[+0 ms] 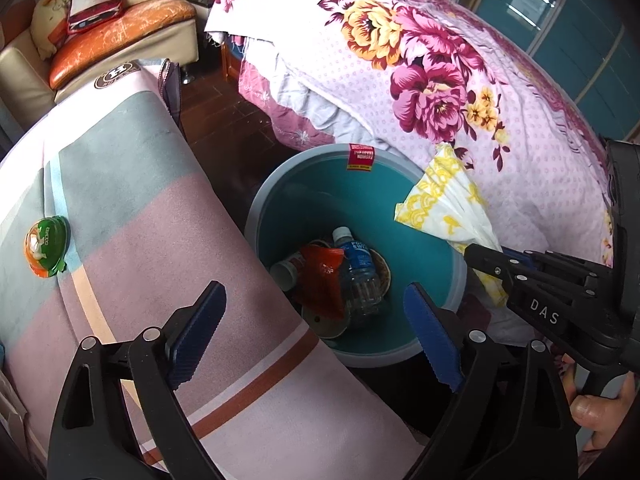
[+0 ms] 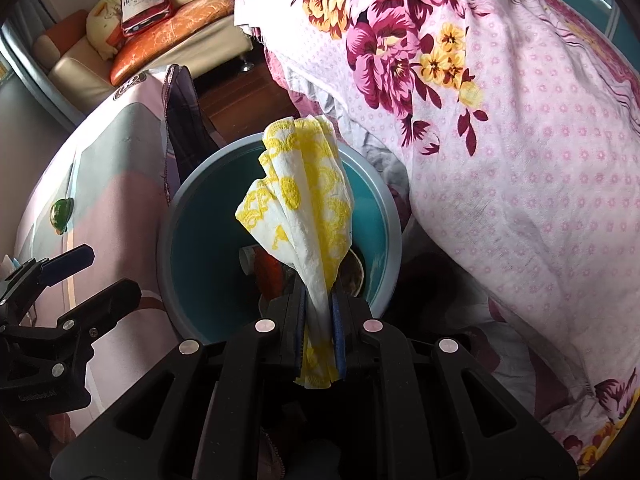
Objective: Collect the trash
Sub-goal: 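Open both grippers to drop tissue and Ovaltine pack into bin, then move both grippers back toward the pink Nabati pack and medicine box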
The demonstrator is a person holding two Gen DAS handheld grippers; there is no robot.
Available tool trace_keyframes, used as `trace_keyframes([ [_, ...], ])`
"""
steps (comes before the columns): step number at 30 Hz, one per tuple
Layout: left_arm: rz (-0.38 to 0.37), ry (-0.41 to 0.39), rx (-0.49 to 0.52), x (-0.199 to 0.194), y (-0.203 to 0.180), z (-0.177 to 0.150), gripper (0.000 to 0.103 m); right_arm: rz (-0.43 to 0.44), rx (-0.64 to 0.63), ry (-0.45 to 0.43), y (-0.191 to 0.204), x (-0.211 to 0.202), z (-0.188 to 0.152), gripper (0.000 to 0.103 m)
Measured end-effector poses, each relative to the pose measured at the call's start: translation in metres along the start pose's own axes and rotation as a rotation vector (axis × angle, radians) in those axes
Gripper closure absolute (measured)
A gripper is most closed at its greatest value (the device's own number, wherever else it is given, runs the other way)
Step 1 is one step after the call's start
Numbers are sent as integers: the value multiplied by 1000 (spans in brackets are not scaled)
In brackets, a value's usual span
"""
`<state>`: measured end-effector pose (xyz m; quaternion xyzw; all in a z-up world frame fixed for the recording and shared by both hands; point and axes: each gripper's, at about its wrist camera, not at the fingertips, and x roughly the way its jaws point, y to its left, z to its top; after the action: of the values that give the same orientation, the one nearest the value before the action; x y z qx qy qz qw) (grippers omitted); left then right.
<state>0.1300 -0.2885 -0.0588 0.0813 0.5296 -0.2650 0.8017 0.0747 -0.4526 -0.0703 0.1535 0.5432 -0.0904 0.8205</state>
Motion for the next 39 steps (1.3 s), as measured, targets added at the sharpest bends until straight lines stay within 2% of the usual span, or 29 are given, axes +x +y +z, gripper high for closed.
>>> trace_keyframes([
  [6, -13, -6, -17, -4, 9, -4, 12, -5, -17, 8, 10, 3, 1, 89],
  [8, -17, -7, -24, -5, 12, -5, 12, -9, -21, 10, 11, 2, 2, 77],
  [9, -19, -7, -28, -6, 13, -5, 12, -14, -24, 8, 12, 2, 2, 64],
  [10, -20, -6, -31, -6, 14, -6, 12, -21, -29, 3, 14, 1, 2, 55],
  [18, -16, -1, -49, -13, 27, -15, 9, -35, -39, 8, 20, -4, 1, 28],
  [26, 7, -9, -77, -32, 51, -35, 9, -17, -42, 33, 34, -7, -6, 26],
  [39, 56, -30, -129, -77, 105, -82, 9, 6, -166, 54, 100, -20, -29, 23],
])
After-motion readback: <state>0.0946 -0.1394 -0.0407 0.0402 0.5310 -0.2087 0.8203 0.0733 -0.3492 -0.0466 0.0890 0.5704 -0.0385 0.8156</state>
